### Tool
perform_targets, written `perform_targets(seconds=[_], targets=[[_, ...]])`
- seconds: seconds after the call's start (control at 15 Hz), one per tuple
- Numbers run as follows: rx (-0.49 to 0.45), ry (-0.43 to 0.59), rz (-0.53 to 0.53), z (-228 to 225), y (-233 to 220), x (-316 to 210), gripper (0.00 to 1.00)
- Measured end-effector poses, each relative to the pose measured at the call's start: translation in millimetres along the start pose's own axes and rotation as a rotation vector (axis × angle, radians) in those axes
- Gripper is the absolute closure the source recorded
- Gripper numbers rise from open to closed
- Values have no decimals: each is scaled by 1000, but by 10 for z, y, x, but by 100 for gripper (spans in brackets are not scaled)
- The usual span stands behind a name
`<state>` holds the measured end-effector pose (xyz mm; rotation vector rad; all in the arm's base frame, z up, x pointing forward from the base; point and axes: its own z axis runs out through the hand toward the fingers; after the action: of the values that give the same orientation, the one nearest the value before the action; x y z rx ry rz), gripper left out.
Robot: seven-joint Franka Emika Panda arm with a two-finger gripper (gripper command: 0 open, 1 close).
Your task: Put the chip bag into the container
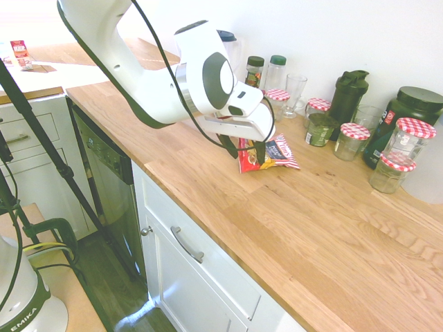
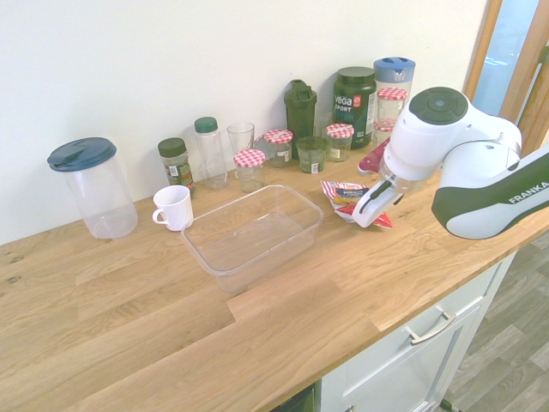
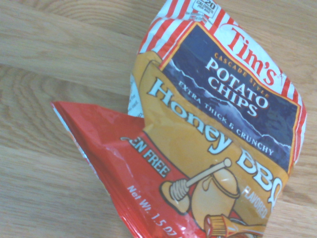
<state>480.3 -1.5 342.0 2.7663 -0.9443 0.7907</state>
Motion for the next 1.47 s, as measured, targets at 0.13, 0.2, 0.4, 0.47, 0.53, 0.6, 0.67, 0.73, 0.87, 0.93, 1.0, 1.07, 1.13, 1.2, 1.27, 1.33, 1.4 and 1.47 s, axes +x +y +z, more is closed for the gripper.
perform_targets(seconds=[0.13,0.2,0.4,0.47,0.53,0.6,0.67,0.73,0.87,0.93,1.0,1.07,1.13,1.2,1.27,1.33,1.4,1.47], targets=[[4,10,-16,23,8,-16,100],[3,15,-20,38,12,-30,100],[3,30,-32,102,46,-75,100],[5,34,-35,124,57,-93,100],[6,38,-42,145,61,-116,100],[7,45,-57,166,72,-139,100],[9,67,-79,171,87,-167,100],[10,94,-97,175,98,-212,100],[11,149,-133,193,117,-299,100],[12,177,-149,214,128,-344,100],[19,199,-156,231,133,-392,100],[23,217,-160,243,125,-439,100],[22,231,-164,257,118,-477,100],[21,243,-167,269,111,-505,100],[22,250,-168,284,109,-522,100],[23,254,-169,298,111,-532,100],[20,257,-168,316,117,-532,100],[21,257,-167,329,118,-530,100]])
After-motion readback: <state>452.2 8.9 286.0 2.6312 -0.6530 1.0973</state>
